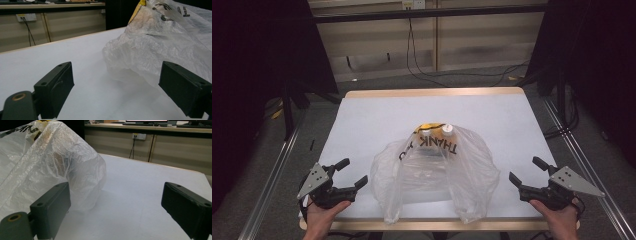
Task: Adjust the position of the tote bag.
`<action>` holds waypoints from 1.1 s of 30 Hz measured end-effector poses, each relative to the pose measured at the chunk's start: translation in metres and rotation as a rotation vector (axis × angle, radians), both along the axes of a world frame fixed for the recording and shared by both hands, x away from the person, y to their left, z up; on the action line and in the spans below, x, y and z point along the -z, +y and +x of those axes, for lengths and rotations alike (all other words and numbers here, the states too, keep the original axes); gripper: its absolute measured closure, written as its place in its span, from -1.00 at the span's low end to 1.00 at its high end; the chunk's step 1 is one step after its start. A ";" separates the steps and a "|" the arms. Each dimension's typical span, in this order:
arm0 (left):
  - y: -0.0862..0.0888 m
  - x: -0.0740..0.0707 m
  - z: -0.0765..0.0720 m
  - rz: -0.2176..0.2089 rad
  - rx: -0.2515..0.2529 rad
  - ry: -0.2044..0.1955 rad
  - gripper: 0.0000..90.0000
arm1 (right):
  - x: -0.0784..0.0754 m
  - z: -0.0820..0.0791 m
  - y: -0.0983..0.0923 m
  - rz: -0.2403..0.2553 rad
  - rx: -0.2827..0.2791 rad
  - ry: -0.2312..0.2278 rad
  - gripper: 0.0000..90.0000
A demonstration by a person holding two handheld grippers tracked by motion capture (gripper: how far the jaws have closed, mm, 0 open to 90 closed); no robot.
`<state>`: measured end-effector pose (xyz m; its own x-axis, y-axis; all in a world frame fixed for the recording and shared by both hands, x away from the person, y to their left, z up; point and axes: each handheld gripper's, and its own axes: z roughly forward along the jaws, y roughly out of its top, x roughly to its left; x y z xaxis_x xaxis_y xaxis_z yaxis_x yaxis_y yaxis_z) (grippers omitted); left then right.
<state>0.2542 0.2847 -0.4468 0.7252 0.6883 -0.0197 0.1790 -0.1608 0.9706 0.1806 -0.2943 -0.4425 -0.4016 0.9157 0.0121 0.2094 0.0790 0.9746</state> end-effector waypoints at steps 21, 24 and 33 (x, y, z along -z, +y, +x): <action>-0.009 -0.010 -0.014 -0.014 0.069 0.057 -0.49 | -0.006 -0.005 0.010 -0.022 -0.110 0.087 -0.55; -0.007 -0.014 -0.018 0.013 0.103 0.049 -0.39 | -0.008 -0.008 0.012 -0.024 -0.140 0.105 -0.47; -0.012 -0.020 -0.035 -0.010 0.151 0.091 -0.13 | -0.006 -0.023 0.027 -0.056 -0.243 0.159 -0.08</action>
<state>0.2193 0.2725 -0.4266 0.8152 0.5712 -0.0960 0.2404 -0.1828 0.9533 0.1577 -0.2668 -0.4361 -0.6066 0.7937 0.0442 0.3272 0.1986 0.9239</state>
